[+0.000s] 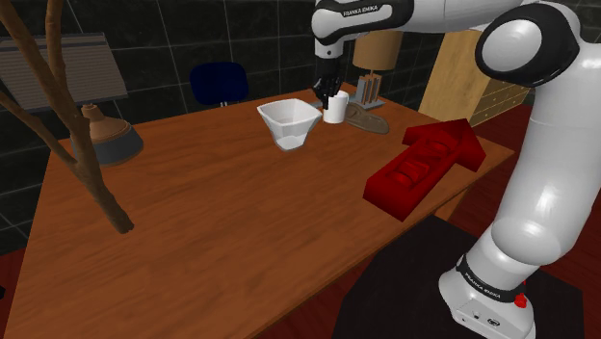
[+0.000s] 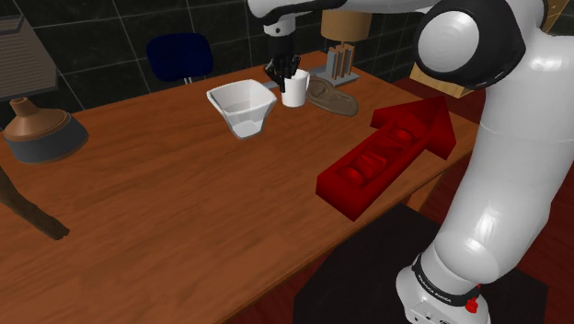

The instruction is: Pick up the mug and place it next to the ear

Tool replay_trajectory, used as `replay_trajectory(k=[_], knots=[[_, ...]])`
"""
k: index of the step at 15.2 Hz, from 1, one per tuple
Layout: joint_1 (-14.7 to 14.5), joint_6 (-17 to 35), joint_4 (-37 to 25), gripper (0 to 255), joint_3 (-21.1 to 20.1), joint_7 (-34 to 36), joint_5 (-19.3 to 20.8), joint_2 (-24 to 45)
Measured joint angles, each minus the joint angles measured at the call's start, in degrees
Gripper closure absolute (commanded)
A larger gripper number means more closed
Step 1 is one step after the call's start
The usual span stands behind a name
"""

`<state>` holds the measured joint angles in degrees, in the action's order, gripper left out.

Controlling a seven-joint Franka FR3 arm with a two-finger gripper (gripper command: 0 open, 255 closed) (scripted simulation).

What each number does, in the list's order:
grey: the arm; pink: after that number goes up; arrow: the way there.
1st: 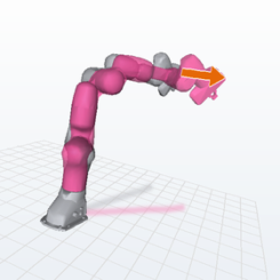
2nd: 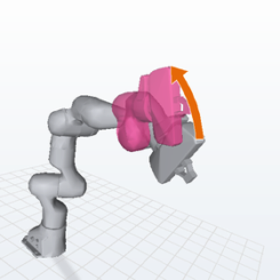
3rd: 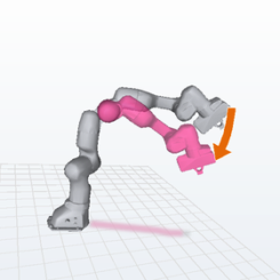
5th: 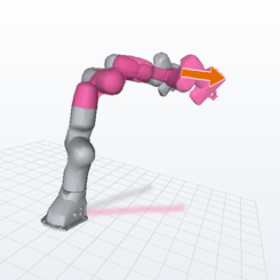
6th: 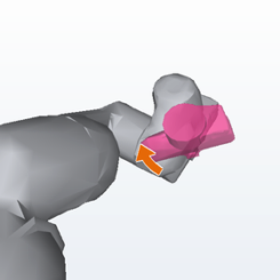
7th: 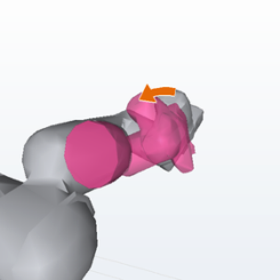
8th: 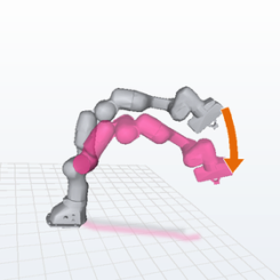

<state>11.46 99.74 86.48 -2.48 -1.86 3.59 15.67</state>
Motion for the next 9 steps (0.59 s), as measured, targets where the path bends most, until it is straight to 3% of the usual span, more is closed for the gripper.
replay_trajectory(k=[9], knots=[[0.2, 6.5, 5.7, 255, 0.2, 0.2, 0.1, 0.4]])
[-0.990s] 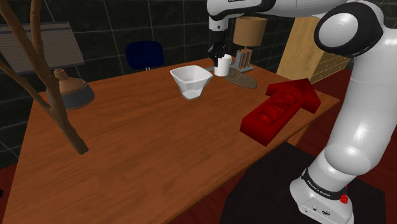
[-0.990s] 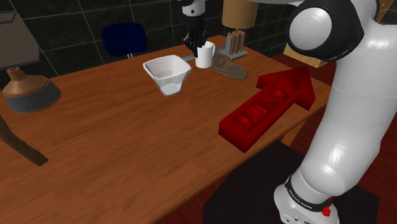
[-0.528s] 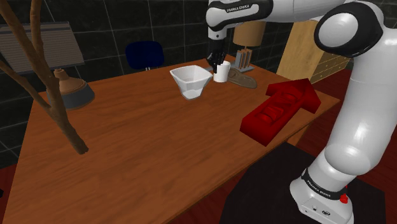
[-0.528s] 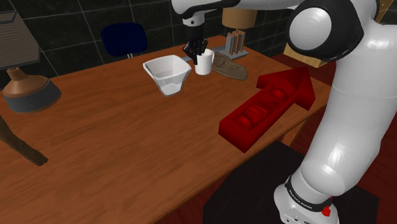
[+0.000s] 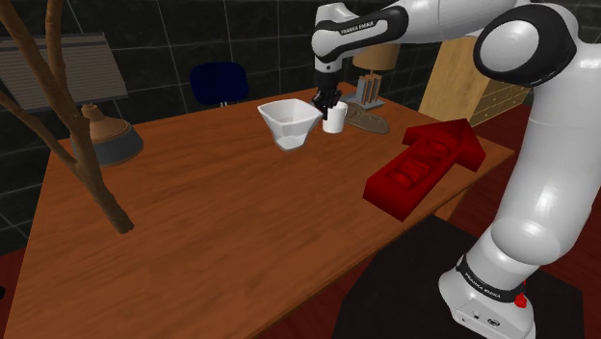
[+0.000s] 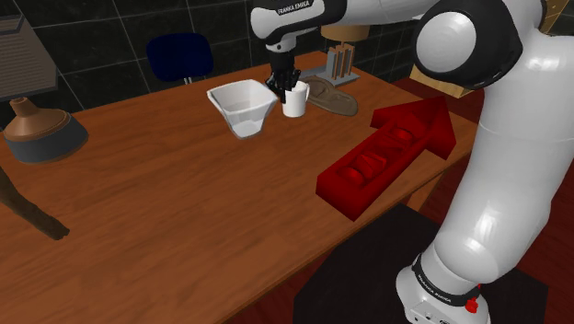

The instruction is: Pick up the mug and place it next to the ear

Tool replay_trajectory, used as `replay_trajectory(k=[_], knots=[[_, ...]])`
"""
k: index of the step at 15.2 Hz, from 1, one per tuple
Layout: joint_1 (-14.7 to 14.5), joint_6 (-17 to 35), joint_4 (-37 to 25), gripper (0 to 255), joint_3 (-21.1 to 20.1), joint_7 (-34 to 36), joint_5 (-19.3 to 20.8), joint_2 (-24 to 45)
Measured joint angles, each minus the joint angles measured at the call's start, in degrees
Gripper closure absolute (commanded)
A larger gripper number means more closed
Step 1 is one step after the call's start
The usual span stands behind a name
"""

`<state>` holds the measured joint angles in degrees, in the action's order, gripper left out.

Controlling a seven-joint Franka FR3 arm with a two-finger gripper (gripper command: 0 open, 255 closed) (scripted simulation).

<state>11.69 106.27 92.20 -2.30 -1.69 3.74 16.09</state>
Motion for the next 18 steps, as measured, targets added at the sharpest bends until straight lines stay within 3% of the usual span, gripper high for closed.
replay_trajectory(k=[9, 10, 16, 18], knots=[[0.2, 2.7, 1.7, 255, 0.6, 0.1, 0.2, -0.6], [0.2, 2.6, 1.9, 0, 0.6, 0.1, 0.2, -0.7], [-0.3, 2.4, 2.5, 0, 0.1, 0.4, 0.2, 0.0], [-0.4, 0.1, 0.5, 0, 0.0, 0.2, 0.0, -0.1]])
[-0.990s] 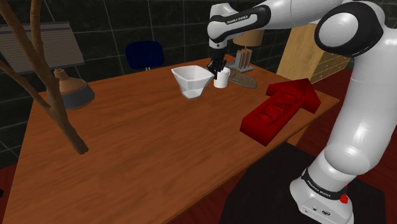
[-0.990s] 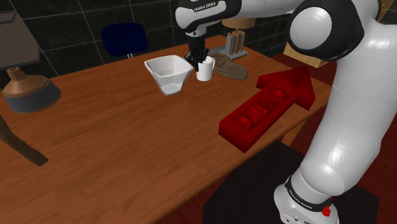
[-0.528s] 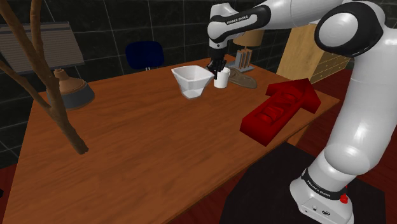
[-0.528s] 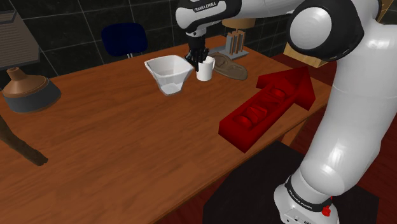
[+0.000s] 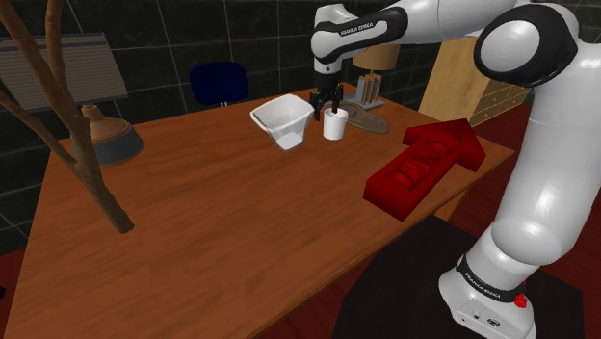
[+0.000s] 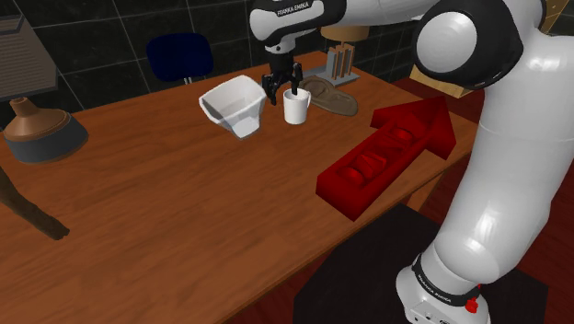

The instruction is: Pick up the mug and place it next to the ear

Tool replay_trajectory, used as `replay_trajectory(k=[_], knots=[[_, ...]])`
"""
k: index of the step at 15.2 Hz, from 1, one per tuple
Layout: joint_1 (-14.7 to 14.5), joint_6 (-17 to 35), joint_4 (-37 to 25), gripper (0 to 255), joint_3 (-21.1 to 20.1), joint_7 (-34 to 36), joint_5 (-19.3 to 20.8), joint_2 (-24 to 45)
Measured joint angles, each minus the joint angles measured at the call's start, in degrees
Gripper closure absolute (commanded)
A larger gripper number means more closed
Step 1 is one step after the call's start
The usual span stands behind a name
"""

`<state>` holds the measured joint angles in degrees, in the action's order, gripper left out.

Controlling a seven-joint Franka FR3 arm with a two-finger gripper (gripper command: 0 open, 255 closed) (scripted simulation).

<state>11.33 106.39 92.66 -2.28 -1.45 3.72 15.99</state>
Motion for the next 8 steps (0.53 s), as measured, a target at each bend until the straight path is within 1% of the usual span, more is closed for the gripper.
replay_trajectory(k=[1, 3, 8], knots=[[0.0, -1.8, -2.1, 0, 0.0, -0.2, -0.1, 0.3], [0.0, -4.0, -4.0, 0, 0.0, -0.2, -0.1, 0.1], [-0.1, -4.9, -4.8, 0, -0.1, -0.2, -0.1, 0.0]])
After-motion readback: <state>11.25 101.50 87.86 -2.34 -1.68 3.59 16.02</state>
